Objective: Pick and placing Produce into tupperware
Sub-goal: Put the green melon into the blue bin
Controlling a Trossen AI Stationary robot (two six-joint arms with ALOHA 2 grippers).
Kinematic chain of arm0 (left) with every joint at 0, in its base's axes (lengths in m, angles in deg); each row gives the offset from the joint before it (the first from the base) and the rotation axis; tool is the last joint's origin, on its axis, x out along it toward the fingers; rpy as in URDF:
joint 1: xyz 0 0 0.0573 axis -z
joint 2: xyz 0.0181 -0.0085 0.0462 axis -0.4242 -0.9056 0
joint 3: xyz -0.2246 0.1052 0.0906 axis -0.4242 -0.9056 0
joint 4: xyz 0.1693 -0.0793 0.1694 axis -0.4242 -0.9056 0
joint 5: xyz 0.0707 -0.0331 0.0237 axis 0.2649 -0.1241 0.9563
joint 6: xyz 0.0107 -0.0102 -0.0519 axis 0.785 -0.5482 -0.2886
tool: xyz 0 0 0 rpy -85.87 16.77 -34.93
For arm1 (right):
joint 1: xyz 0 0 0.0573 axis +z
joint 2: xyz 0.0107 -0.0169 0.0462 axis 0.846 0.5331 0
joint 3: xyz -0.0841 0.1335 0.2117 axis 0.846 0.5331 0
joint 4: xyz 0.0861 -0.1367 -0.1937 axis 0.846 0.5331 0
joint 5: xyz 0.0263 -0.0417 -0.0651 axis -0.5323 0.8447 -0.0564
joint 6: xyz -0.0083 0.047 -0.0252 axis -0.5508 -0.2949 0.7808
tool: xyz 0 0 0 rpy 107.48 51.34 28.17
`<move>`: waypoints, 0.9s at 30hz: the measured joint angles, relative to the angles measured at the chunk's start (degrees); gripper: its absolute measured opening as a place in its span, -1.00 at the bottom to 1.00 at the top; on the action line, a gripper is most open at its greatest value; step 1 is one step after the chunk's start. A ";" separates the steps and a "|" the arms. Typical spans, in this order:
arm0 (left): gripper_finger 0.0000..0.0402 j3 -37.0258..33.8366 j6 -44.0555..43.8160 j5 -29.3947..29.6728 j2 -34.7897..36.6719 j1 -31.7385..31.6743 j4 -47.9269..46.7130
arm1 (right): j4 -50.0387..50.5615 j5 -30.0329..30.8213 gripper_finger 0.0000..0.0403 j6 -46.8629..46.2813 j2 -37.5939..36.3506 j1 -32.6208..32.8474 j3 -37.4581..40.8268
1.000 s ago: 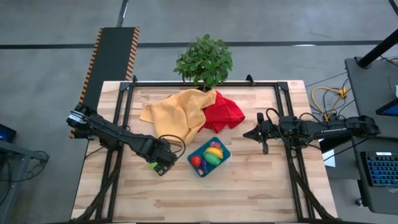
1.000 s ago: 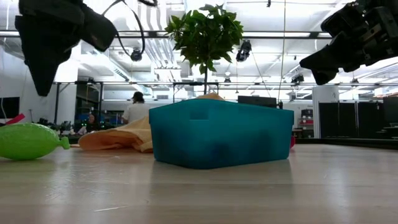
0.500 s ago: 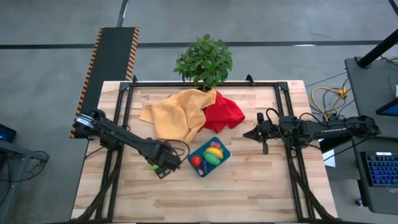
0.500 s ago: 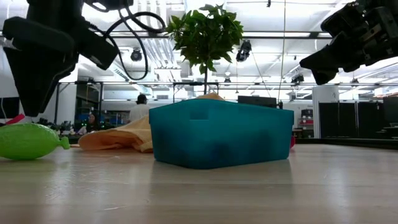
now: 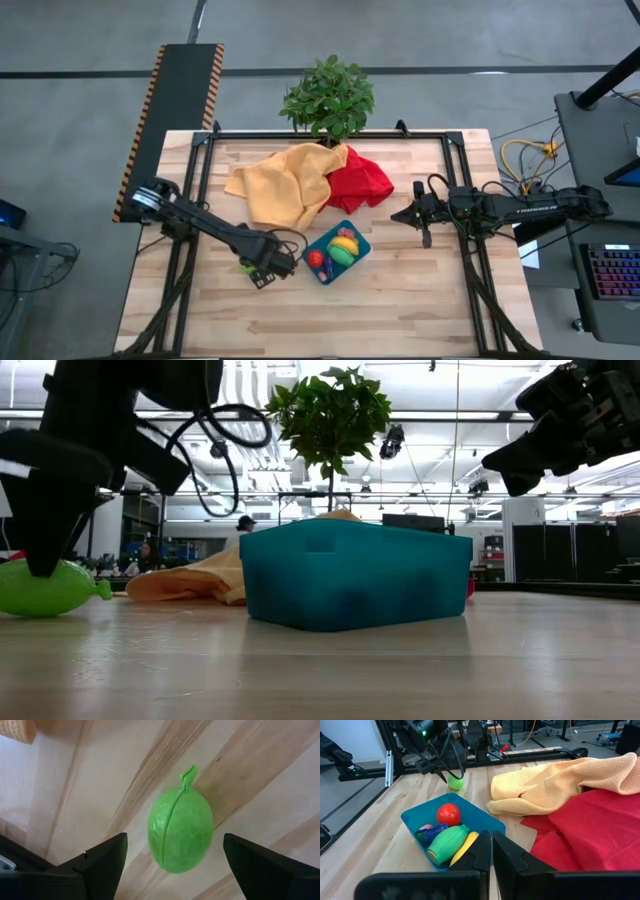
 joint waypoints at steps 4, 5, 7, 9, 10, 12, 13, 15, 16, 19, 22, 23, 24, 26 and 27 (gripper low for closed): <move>0.56 -0.02 1.29 -0.31 -1.98 0.00 -0.01 | 0.02 0.00 -0.96 0.00 -0.02 0.00 0.00; 0.56 -0.02 1.43 -0.32 -2.57 0.00 -0.02 | 0.02 0.00 -0.96 -0.02 0.00 0.00 0.00; 0.56 -0.02 1.57 -0.41 -3.86 0.00 0.00 | 0.01 0.00 -0.96 -0.19 -0.01 0.00 0.00; 0.56 -0.02 2.32 -0.48 -5.07 0.00 -0.03 | 0.02 -0.02 -0.96 -0.27 0.00 0.00 0.00; 0.56 -0.02 2.78 -0.49 -5.61 0.00 -0.01 | 0.00 0.00 -0.96 -0.26 0.00 0.00 0.00; 0.56 -0.02 3.05 -0.75 -6.76 0.00 -0.03 | 0.02 0.00 -0.96 -0.32 0.00 0.00 0.00; 0.56 -0.04 3.10 -0.96 -7.24 0.00 -0.02 | 0.02 -0.02 -0.96 -0.42 0.00 0.00 0.00; 0.56 -0.03 3.54 -1.04 -8.05 0.00 -0.05 | 0.01 0.00 -0.96 -0.42 -0.02 0.00 0.00; 0.56 0.00 4.23 -1.11 -8.24 0.00 -0.17 | 0.02 0.00 -0.96 -0.42 0.00 0.00 0.00; 0.56 0.09 4.46 -1.28 -8.62 0.00 -0.19 | 0.04 -0.02 -0.96 -0.42 -0.02 0.00 0.00; 0.56 0.09 4.45 -1.27 -8.55 0.00 -0.16 | 0.04 0.00 -0.96 -0.42 0.00 0.00 0.00; 0.56 0.07 4.46 -1.21 -8.45 0.00 -0.15 | 0.04 -0.02 -0.96 -0.42 -0.01 0.00 0.00; 0.56 0.03 4.46 -1.16 -8.31 0.00 -0.14 | 0.04 0.00 -0.96 -0.42 0.00 0.00 0.00; 0.56 0.00 4.46 -1.15 -8.22 0.00 -0.12 | 0.04 0.00 -0.96 -0.42 0.00 0.00 0.00; 0.55 0.00 4.49 -1.16 -8.22 0.00 -0.09 | 0.03 0.00 -0.96 -0.42 -0.01 0.00 0.00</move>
